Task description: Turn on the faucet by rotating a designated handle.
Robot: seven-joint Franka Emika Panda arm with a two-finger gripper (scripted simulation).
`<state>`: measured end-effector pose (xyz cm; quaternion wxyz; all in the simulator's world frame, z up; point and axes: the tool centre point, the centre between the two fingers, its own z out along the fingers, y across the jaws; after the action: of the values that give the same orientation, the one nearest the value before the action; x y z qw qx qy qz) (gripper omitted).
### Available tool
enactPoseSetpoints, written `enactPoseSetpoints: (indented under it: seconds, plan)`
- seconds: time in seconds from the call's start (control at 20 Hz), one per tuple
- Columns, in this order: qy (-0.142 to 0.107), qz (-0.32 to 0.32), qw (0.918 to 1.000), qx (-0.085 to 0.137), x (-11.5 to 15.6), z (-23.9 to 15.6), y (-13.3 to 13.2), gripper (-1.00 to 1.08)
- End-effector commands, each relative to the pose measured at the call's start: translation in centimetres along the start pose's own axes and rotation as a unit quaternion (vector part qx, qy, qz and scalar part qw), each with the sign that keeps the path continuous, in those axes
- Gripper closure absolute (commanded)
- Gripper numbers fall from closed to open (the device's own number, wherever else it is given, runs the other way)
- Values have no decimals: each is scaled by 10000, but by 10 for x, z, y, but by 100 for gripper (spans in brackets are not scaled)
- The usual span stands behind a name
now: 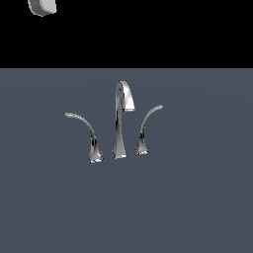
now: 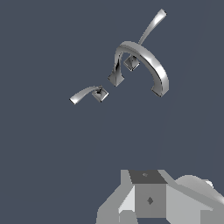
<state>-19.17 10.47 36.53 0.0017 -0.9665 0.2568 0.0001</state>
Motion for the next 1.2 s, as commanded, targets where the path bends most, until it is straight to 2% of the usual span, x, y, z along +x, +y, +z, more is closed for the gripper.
enactPoseSetpoints:
  seconds: [0.0, 0.5, 1.15]
  plan:
    - [-2, 271, 9996, 6, 3, 13, -11, 108]
    - [-12, 1275, 9918, 21, 23, 64, -52, 108]
    - [-18, 2399, 9708, 32, 55, 120, -92, 108]
